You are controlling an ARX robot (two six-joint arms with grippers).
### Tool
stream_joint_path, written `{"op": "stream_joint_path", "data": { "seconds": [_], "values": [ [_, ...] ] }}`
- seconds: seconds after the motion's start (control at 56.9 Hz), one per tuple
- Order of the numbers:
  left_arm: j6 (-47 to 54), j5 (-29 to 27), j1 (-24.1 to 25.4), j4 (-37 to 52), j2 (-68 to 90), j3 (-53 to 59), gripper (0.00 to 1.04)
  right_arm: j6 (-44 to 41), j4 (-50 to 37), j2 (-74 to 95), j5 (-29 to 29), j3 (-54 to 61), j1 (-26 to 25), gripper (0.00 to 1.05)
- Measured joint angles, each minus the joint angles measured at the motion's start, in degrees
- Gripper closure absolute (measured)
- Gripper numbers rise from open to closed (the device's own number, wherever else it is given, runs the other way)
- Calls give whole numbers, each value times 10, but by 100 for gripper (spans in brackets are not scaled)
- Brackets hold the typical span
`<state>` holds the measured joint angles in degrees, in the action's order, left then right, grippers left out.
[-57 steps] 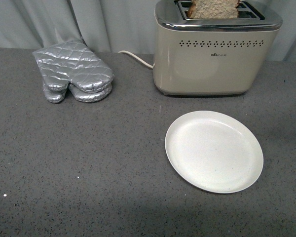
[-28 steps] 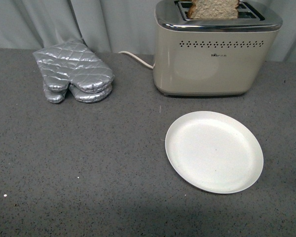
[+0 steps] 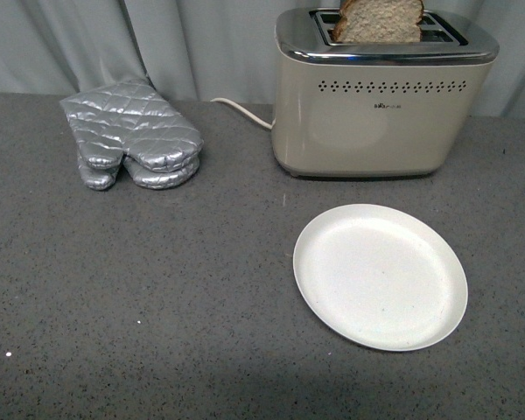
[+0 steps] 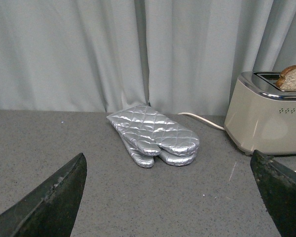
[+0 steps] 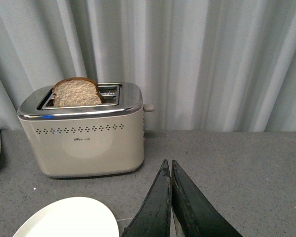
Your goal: Put bread into toaster
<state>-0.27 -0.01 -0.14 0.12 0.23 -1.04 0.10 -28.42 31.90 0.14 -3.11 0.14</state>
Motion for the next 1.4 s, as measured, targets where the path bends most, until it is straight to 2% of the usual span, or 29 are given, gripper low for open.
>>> {"op": "stream_joint_path", "data": {
  "seconds": [0.088,0.158,0.948,1.036,1.194,1.229,1.37,1.405],
  "values": [
    [0,0,0,0,0,0,7,0,24,-33,0,9,0,104],
    [0,0,0,0,0,0,7,0,11,-44,0,29,0,104],
    [0,0,0,0,0,0,7,0,182,-219,0,28,0,104],
    [0,-1,0,0,0,0,7,0,280,-301,-1,28,0,104],
    [0,0,0,0,0,0,7,0,283,-316,-1,28,0,104],
    [0,0,0,0,0,0,7,-1,283,-316,-1,28,0,101],
    [0,0,0,0,0,0,7,-1,283,-317,-1,28,0,65],
    [0,0,0,0,0,0,7,-1,283,-317,-1,28,0,60]
  ]
}}
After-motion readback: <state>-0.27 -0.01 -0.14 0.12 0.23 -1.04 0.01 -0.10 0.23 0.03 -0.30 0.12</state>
